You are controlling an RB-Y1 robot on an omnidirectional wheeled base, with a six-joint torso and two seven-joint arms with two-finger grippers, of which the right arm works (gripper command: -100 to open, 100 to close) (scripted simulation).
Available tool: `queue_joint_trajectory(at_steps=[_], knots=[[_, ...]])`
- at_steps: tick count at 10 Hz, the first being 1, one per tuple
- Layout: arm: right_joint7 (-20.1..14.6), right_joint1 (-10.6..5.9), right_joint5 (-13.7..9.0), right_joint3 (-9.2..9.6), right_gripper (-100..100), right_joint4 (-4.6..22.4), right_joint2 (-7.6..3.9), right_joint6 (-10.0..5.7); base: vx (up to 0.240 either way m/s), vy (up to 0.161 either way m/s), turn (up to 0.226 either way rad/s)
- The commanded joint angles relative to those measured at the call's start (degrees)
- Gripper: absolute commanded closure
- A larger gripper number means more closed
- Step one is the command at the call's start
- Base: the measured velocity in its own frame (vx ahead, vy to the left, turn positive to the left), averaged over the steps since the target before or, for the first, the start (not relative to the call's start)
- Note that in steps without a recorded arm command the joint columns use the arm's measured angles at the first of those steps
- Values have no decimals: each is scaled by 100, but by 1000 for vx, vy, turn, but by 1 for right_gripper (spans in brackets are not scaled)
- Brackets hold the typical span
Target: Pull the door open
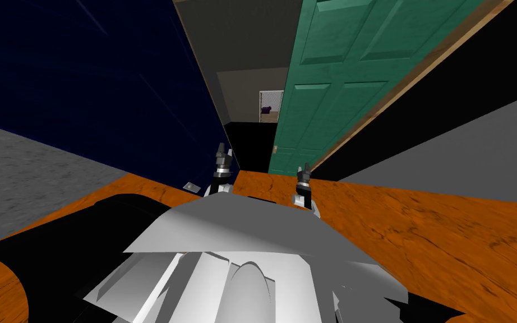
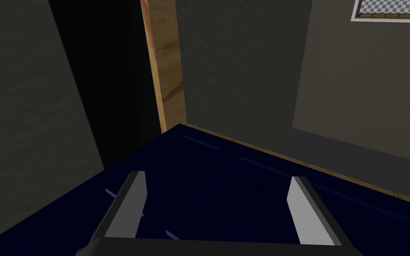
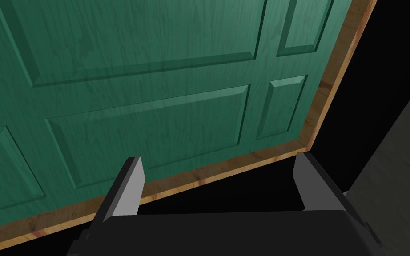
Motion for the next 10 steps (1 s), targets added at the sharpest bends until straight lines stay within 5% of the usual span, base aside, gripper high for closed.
queue_joint_trajectory(at_steps=[1, 10], knots=[[-13, -52, 9, 10, -100, 212, -5, -71, 64, 27, 20], [-178, -564, 30, 3, -100, 1688, -123, -347, 103, 40, 41]])
